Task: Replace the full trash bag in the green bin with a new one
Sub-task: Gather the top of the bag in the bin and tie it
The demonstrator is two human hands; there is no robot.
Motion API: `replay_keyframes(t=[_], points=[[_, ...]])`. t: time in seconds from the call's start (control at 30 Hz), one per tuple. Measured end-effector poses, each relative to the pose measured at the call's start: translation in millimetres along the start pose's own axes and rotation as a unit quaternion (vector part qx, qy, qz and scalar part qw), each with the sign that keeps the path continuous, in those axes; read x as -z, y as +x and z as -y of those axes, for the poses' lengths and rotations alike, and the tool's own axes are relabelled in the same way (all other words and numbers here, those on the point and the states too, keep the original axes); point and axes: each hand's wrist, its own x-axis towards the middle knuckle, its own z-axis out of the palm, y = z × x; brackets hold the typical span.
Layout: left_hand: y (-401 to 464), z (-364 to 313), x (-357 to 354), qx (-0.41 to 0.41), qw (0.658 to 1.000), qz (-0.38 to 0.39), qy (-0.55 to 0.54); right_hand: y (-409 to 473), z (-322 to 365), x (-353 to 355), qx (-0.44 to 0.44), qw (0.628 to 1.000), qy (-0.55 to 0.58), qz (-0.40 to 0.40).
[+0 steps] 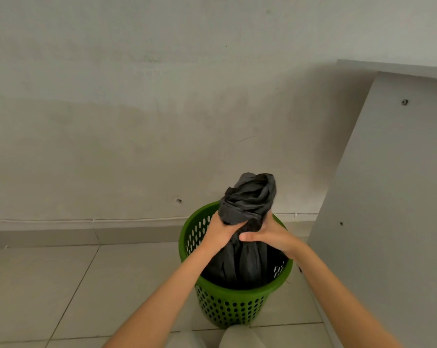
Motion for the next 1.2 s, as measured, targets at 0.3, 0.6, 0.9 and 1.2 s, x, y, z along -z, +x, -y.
replay_keyframes(t=[0.3, 0.6, 0.9, 1.2], points=[[-13.2, 4.0, -11.7, -0.136, 0.983, 0.013, 0.122, 8.1, 21.6, 7.4, 0.032, 0.991, 0.13, -0.02], [-6.7, 15.1, -11.2, -0.026, 0.988, 0.011, 0.149, 4.2, 14.1, 3.8, 0.015, 0.966, 0.25, -0.06], [-0.4, 0.5, -14.7, 0.026, 0.998, 0.04, -0.046, 18.1, 28.4, -8.0, 0.056, 0.987, 0.059, -0.138], [5.1, -5.3, -12.2, 0.041, 0.986, 0.156, -0.033, 16.2, 34.8, -13.0, 0.036, 0.987, -0.014, -0.157]])
